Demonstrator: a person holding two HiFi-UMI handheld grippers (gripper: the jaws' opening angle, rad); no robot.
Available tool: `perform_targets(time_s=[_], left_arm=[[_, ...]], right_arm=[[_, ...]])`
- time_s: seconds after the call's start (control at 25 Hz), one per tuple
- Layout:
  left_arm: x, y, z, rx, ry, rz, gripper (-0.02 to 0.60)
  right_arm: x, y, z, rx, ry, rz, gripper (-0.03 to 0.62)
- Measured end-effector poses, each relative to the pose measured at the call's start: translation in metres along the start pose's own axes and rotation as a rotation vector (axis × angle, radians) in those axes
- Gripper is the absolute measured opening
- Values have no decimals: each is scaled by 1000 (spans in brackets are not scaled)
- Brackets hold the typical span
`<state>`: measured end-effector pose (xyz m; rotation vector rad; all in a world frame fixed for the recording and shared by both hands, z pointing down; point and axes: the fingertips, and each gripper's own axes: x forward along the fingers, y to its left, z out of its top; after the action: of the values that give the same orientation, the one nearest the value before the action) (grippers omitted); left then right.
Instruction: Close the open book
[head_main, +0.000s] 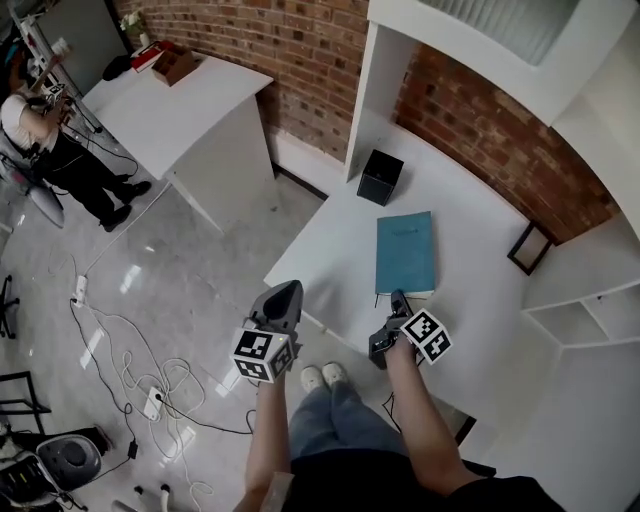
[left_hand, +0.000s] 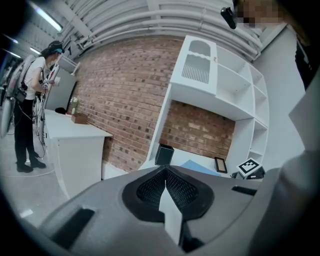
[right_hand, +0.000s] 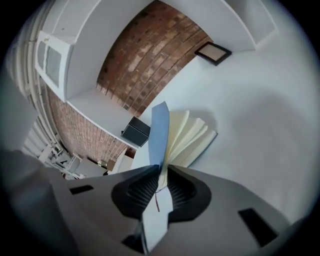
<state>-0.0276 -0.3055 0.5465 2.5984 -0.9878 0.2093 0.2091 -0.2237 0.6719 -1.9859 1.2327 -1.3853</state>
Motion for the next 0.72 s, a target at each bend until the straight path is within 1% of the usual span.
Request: perform_targets(time_s=[0.08,0.16,0.32,0.48,0.72], left_arm=[[2,0,-1,0,3,-2,9],[4,-1,0,0,5,-6,9],[9,-4,4,4,-1,-15,9],[14,-8,7,7,-6,-24,9],[21,-15,13,16,-13,-34,9]], right_arm=[[1,-5,-2,52,21,-10,46],[0,-6,-1,75,20,-6,52],[-2,3,2,74,12,20,54],[-7,11,7,44,2,39,52],[-16,9,21,75,-38,22,54]])
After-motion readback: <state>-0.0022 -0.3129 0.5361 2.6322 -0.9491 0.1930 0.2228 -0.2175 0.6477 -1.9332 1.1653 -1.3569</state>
